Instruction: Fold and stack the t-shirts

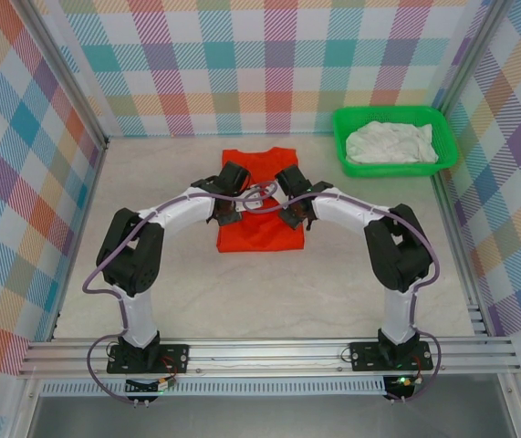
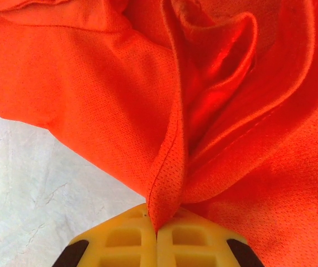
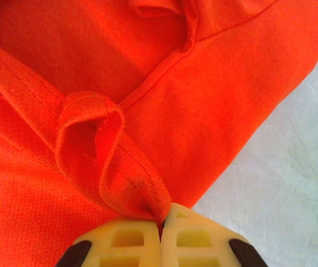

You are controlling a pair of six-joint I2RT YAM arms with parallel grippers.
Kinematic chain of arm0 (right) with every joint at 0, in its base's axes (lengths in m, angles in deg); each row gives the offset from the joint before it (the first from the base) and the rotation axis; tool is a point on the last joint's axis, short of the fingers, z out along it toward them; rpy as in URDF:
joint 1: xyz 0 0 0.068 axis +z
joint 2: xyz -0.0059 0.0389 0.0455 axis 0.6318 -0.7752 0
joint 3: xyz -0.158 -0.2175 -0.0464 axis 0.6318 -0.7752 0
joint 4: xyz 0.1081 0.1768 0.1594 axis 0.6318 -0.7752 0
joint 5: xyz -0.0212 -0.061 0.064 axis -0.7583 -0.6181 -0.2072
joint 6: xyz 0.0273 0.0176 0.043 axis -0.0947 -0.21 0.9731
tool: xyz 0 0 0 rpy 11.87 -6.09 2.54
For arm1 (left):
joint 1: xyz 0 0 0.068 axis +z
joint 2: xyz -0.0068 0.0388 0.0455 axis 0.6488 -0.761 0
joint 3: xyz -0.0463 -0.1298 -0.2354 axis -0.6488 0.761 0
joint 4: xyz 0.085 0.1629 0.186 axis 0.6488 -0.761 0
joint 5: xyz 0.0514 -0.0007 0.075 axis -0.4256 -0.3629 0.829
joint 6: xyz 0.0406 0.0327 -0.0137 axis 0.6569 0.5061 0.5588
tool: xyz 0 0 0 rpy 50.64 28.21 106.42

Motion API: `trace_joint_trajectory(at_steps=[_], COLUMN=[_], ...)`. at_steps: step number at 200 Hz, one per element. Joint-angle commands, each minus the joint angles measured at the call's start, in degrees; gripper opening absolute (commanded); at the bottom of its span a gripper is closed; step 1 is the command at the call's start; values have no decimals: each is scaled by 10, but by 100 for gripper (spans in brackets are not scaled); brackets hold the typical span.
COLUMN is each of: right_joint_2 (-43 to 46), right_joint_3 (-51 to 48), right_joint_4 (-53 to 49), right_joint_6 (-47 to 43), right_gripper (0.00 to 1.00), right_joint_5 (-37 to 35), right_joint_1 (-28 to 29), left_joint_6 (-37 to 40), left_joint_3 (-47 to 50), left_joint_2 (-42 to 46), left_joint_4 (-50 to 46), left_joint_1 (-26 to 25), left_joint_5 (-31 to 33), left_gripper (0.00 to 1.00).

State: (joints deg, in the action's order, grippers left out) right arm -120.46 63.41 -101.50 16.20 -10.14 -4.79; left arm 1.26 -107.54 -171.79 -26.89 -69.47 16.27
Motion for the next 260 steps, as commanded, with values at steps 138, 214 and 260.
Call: trace_joint_trajectory(at_steps=[138,214,260], right_joint_2=[26,201,230], right_joint_3=[9,-118,-164], right_joint_4=[107,49,-45], right_joint_6=[68,-128,-279], right_gripper=[48,55,55], right_joint_5=[16,160,210], right_joint_1=[-47,-50,-48], left_joint_6=[-159,-298,-333], left_joint_3=[5,247,299], left_joint_2=[65,353,463], left_joint_4=[128,455,446], left_joint_1=[26,64,86], left_joint_5=[52,11,-33], left_gripper=[21,57,70])
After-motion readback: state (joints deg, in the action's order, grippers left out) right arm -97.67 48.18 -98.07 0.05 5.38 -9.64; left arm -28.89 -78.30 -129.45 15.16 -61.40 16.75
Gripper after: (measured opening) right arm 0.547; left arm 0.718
